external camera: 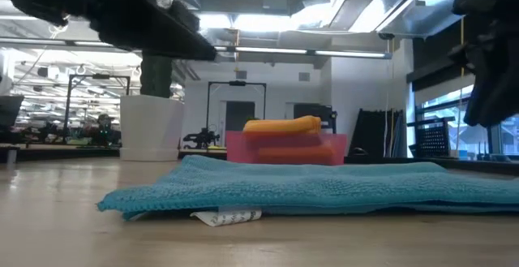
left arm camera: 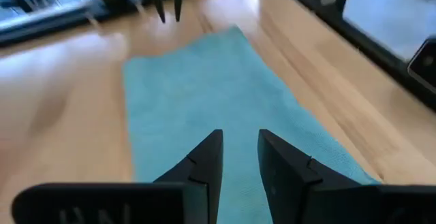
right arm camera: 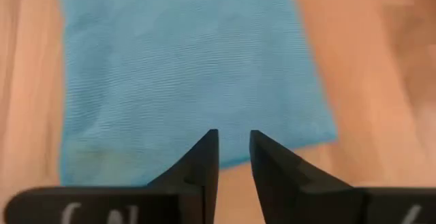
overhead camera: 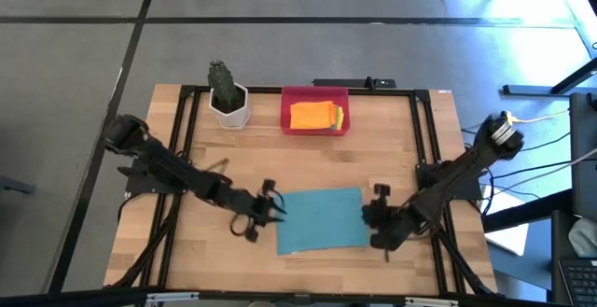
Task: Fold microfiber towels
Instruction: Fold the blue microfiber cloth
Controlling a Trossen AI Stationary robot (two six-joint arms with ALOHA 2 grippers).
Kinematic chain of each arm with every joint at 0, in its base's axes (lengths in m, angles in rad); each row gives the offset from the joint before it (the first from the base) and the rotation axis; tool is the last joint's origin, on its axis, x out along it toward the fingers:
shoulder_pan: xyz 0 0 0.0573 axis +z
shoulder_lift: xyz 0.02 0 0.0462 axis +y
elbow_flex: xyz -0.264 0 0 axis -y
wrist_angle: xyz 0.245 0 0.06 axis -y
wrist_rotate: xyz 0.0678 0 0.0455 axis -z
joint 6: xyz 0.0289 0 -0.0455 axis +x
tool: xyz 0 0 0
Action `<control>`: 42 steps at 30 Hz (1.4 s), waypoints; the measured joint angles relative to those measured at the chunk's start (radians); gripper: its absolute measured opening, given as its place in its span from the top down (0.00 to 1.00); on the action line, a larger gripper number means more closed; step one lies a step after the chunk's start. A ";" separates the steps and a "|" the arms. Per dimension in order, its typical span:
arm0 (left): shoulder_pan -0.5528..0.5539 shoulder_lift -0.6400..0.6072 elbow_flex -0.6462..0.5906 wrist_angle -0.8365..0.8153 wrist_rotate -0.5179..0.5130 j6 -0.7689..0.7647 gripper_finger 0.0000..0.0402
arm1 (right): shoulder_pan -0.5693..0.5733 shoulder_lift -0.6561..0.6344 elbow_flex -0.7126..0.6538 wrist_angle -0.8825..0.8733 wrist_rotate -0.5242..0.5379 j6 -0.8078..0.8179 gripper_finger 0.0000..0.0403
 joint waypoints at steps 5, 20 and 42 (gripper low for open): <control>0.064 -0.095 -0.185 0.326 -0.001 -0.001 0.82 | -0.009 -0.218 -0.208 0.216 0.179 0.010 0.83; 0.276 -0.009 -0.151 0.558 0.046 -0.076 0.82 | -0.209 -0.218 -0.402 1.107 -0.011 -0.425 0.84; 0.254 0.071 -0.125 0.225 0.087 -0.135 0.82 | -0.234 -0.072 -0.314 0.932 -0.111 -0.166 0.99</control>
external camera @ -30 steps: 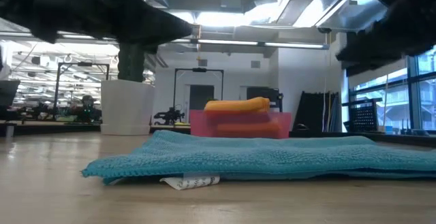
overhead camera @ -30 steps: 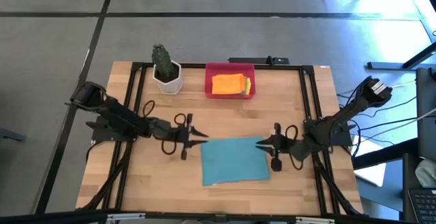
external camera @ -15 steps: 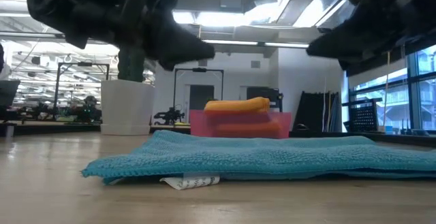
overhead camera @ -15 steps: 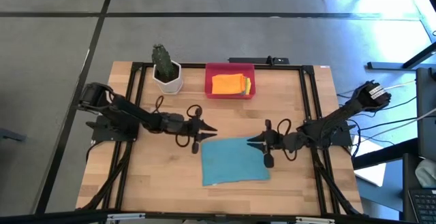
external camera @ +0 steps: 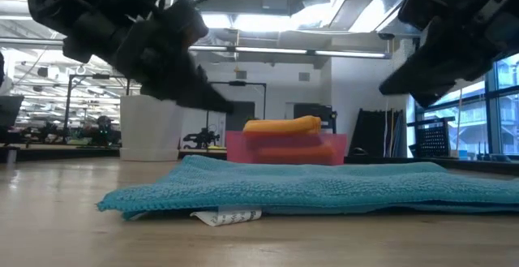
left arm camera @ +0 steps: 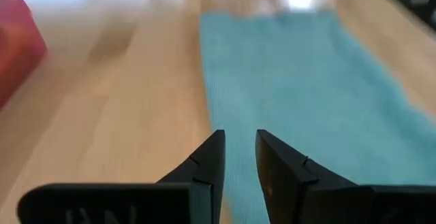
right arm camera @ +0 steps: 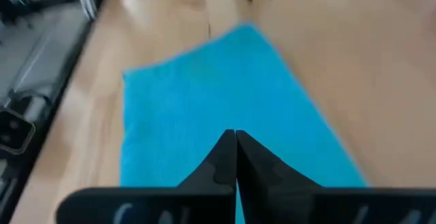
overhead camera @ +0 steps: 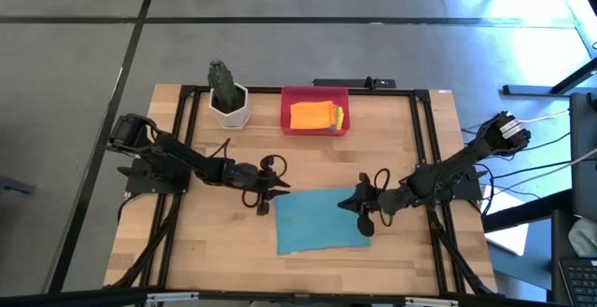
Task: Fold microfiber towels
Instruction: Fold the blue microfiber cloth
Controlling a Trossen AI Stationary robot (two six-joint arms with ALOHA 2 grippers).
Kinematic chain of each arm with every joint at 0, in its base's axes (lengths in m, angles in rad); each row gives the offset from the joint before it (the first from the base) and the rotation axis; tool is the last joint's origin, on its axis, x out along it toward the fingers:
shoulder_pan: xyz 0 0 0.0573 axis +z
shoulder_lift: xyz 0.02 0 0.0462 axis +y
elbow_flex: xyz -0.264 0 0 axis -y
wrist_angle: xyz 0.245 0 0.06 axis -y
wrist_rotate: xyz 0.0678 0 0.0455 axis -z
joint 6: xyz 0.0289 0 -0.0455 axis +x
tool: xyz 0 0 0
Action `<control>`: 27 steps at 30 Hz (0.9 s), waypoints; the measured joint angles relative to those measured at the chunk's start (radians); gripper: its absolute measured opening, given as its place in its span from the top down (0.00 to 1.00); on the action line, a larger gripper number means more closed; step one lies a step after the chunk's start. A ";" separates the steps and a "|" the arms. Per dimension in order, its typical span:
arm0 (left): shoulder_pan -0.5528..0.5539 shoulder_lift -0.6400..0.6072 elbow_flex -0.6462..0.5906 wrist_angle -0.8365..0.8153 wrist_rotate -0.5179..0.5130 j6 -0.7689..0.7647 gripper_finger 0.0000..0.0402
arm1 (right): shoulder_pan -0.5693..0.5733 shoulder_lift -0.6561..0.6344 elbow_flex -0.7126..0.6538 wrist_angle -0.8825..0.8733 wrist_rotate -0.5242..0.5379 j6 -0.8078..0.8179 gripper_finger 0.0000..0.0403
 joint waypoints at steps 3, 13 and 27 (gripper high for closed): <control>-0.011 0.000 0.029 -0.099 0.000 0.020 0.84 | 0.000 0.021 0.074 -0.176 -0.043 0.082 0.99; -0.080 0.000 0.173 -0.355 -0.037 0.076 1.00 | 0.005 0.194 0.324 -0.593 -0.213 0.332 1.00; -0.066 0.089 0.194 -0.412 -0.048 0.010 1.00 | 0.086 0.277 0.481 -0.774 -0.269 0.432 0.99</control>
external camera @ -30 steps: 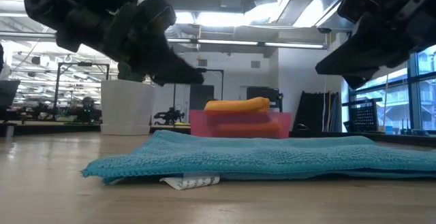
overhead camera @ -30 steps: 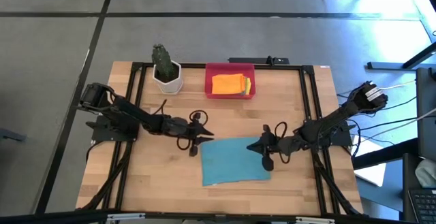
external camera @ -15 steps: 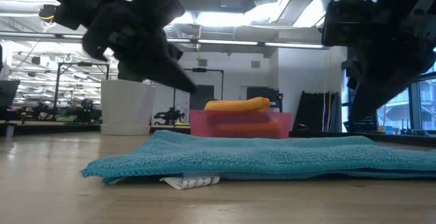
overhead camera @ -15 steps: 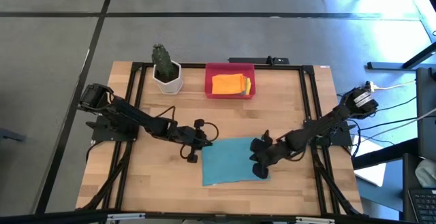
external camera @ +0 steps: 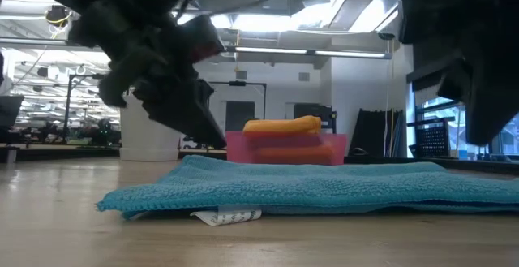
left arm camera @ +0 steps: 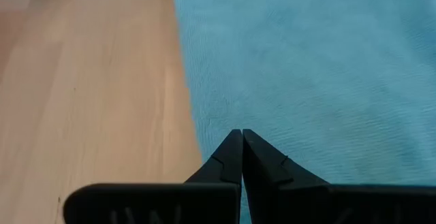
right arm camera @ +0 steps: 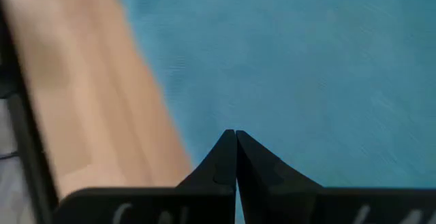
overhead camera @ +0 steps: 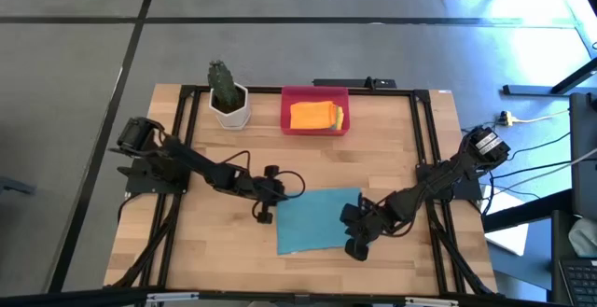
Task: Fold microfiber towels
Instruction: Fold the blue microfiber cloth
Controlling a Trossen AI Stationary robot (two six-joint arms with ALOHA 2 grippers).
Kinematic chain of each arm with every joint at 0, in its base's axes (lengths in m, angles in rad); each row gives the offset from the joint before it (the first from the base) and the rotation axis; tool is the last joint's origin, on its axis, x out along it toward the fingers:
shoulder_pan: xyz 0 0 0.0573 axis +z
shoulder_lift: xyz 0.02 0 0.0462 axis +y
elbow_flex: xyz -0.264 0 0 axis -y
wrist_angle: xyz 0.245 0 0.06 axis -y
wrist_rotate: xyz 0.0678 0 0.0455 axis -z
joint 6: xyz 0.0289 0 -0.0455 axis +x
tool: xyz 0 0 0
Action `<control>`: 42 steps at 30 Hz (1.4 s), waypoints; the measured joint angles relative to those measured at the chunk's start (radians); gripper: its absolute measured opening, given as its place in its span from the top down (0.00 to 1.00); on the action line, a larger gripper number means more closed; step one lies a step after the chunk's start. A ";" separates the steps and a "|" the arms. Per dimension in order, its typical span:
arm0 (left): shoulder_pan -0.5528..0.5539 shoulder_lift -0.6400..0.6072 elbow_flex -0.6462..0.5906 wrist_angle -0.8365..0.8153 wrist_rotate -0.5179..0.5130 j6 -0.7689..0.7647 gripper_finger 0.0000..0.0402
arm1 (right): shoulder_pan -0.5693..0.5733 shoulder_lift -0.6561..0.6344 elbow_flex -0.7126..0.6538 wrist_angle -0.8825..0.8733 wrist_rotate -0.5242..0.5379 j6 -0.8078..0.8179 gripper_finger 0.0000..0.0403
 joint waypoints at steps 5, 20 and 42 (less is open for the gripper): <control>0.022 0.055 0.052 -0.020 0.035 -0.001 1.00 | 0.005 0.008 -0.027 -0.081 0.024 0.131 0.99; -0.008 0.122 0.143 -0.270 0.060 -0.149 1.00 | -0.048 0.013 -0.097 -0.158 -0.113 0.203 0.99; -0.162 0.123 0.187 -0.145 0.083 -0.161 1.00 | -0.462 0.021 -0.023 -0.225 0.175 -0.440 0.99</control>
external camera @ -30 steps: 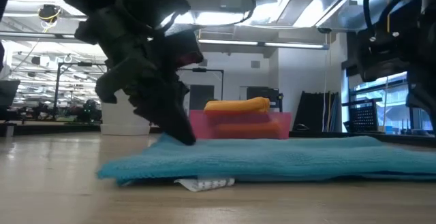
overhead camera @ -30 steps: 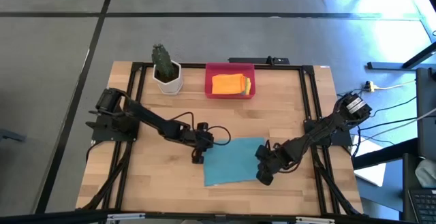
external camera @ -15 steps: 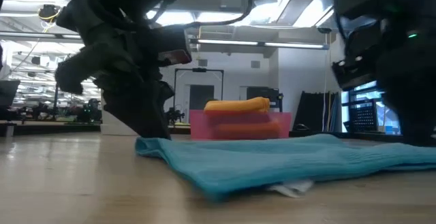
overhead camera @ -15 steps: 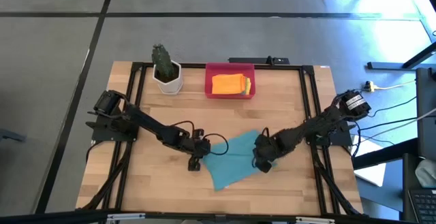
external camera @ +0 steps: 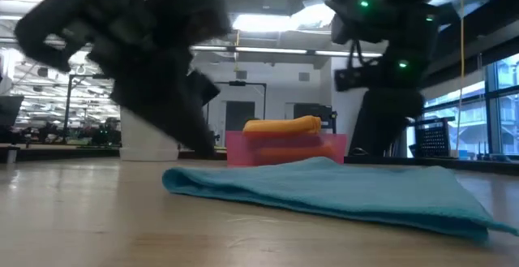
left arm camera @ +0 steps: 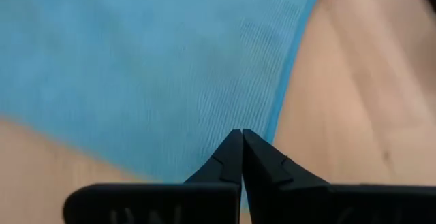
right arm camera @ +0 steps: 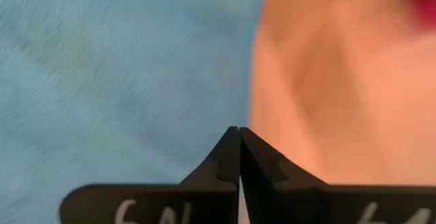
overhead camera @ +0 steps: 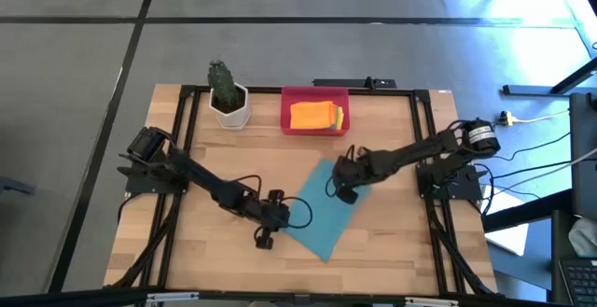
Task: Fold microfiber towels
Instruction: Fold the blue microfiber cloth
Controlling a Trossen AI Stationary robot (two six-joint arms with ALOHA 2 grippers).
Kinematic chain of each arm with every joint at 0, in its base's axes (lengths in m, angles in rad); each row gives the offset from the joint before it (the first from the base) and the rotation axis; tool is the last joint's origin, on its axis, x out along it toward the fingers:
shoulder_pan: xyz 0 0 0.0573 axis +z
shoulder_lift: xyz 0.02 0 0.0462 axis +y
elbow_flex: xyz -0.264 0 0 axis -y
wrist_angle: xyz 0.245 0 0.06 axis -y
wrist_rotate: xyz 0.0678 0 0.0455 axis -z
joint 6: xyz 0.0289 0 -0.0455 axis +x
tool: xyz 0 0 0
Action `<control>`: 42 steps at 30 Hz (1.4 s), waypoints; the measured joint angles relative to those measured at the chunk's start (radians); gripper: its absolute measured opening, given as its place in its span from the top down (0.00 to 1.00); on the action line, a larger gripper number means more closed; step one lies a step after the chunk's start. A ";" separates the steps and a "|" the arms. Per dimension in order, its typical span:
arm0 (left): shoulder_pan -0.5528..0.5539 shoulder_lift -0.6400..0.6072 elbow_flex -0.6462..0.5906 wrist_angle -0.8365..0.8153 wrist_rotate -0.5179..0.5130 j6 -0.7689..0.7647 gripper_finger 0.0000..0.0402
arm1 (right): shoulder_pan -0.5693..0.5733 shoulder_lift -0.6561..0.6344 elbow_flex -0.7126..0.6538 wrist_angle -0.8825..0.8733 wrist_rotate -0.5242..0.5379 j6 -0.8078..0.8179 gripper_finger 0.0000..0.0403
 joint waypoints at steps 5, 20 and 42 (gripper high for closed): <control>-0.002 -0.002 0.065 -0.021 -0.005 0.103 1.00 | -0.034 -0.008 0.081 -0.016 0.049 -0.119 0.99; -0.087 -0.003 0.184 -0.238 -0.202 0.439 0.76 | 0.361 -0.049 0.147 -0.037 0.212 -0.090 0.99; -0.206 0.058 0.205 -0.509 -0.436 0.832 0.48 | 0.520 -0.049 0.147 -0.024 0.262 0.032 0.99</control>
